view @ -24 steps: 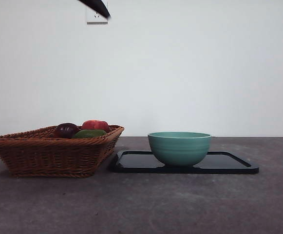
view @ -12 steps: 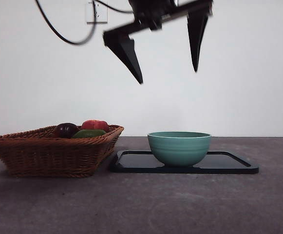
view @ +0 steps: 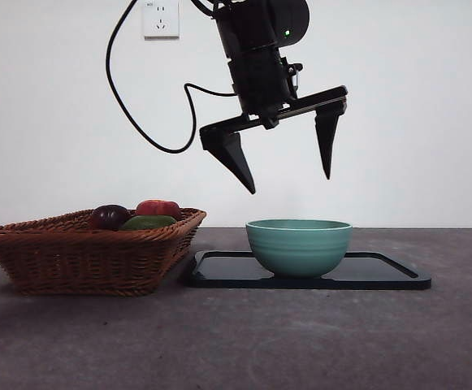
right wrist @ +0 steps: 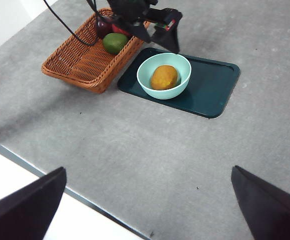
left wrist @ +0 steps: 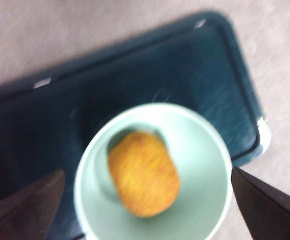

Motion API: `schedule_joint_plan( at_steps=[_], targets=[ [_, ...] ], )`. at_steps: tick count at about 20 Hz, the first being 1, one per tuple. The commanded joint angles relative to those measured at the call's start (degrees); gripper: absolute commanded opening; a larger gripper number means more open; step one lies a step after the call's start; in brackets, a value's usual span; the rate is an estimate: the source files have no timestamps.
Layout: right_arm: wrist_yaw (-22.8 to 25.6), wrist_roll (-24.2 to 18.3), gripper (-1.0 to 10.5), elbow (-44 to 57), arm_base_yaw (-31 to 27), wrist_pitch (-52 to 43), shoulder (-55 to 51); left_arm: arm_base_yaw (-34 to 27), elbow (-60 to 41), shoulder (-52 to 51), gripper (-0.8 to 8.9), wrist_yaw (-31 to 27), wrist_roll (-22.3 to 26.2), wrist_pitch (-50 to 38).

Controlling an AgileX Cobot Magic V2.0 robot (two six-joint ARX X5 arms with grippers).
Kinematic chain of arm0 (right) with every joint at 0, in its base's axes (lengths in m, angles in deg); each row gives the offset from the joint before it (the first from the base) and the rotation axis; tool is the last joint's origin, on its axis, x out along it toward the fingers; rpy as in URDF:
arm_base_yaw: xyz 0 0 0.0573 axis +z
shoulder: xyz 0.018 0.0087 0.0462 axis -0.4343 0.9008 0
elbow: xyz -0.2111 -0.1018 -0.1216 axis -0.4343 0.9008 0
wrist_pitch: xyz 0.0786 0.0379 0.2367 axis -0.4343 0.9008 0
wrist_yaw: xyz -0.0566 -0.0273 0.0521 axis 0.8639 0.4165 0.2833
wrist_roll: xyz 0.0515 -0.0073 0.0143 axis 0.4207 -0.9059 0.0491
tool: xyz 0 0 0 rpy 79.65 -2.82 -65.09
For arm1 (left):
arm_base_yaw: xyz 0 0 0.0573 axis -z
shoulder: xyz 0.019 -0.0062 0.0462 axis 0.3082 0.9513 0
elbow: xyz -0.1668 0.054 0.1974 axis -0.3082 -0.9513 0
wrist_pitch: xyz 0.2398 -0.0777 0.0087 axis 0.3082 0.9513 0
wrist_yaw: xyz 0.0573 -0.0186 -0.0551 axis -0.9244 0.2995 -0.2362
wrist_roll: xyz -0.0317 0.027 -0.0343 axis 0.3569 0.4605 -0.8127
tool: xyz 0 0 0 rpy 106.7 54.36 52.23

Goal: Pick up the wifruite, put it on the bowl, pick up the plate, put it on desk

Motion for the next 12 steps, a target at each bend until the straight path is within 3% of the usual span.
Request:
schedule_joint_plan(
  at_steps=[1,12],
  targets=[
    [0.0,-0.5,5.5,-0.5,0.3,-0.9,0.2,0.5,2.0,1.9,5.3,0.3,0.2,-1.2],
    [-0.2,-0.1,5.5,-0.5,0.3,-0.1,0.2,2.6,2.0,4.5,5.06,0.2,0.1,0.1]
  ],
)
